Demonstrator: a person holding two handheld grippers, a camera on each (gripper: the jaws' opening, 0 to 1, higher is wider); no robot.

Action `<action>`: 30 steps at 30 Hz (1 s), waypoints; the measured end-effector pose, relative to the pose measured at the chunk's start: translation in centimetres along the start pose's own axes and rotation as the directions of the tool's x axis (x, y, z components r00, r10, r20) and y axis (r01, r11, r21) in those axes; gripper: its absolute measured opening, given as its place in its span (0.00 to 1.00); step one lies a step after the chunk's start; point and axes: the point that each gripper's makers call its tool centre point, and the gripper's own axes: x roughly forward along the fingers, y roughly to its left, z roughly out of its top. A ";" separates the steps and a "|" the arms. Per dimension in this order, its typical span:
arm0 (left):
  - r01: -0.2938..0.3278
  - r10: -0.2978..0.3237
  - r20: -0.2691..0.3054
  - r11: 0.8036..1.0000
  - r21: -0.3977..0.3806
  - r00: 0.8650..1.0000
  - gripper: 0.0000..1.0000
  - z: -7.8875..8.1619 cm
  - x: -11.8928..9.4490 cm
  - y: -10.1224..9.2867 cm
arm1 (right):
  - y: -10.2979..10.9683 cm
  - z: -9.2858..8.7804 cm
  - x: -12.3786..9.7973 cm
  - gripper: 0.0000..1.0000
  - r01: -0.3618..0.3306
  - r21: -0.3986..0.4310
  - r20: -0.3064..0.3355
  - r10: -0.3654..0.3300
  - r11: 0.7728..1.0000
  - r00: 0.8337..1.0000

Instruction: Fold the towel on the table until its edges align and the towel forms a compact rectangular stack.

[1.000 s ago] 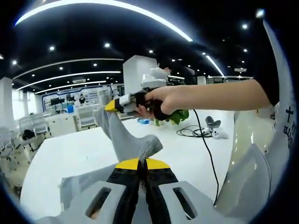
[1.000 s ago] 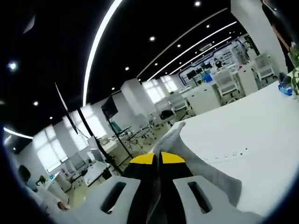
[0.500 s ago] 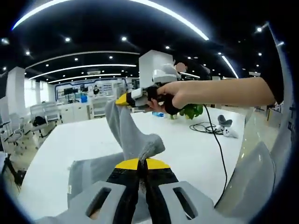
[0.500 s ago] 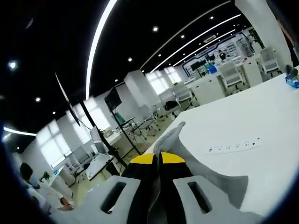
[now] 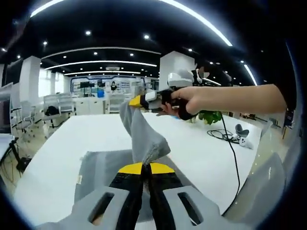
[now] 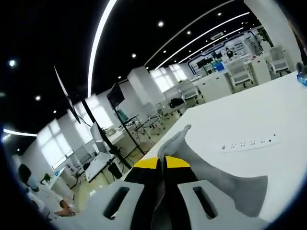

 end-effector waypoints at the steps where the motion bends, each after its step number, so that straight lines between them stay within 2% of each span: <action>1: -0.005 0.005 0.002 1.000 -0.009 1.000 0.03 -0.1 -0.1 0.3 | 0.2 -0.2 0.3 0.01 -0.003 -0.002 -0.003 0.003 1.000 1.000; 8: -0.045 0.045 0.000 0.993 -0.108 0.999 0.03 -2.0 -0.3 2.2 | 0.5 -2.5 2.3 0.01 0.001 -0.009 -0.047 -0.002 1.000 0.999; 14: -0.091 0.092 -0.008 0.975 -0.202 0.996 0.03 -4.1 -0.5 3.9 | 0.2 -4.9 4.3 0.01 0.013 -0.008 -0.091 -0.013 1.000 0.996; 19: -0.121 0.117 -0.031 0.963 -0.242 0.993 0.03 -5.9 -0.7 5.5 | 0.7 -6.9 6.0 0.01 0.012 -0.015 -0.129 -0.014 1.000 0.992; 21: -0.132 0.128 -0.033 0.958 -0.253 0.991 0.03 -5.7 -0.9 5.6 | 0.9 -7.6 6.7 0.01 0.012 -0.016 -0.138 -0.014 1.000 0.990; 24: -0.152 0.145 -0.048 0.951 -0.270 0.988 0.03 -6.4 -1.3 6.7 | 1.2 -8.6 7.5 0.01 0.017 -0.014 -0.150 -0.019 1.000 0.988; 25: -0.162 0.153 -0.055 0.949 -0.272 0.987 0.03 -6.3 -1.3 6.6 | 1.1 -8.9 7.8 0.01 0.022 -0.016 -0.155 -0.024 1.000 0.988; 30: -0.181 0.164 -0.083 0.938 -0.296 0.983 0.03 -8.1 -1.2 7.8 | 0.6 -11.0 9.7 0.01 0.053 -0.023 -0.193 -0.057 0.998 0.980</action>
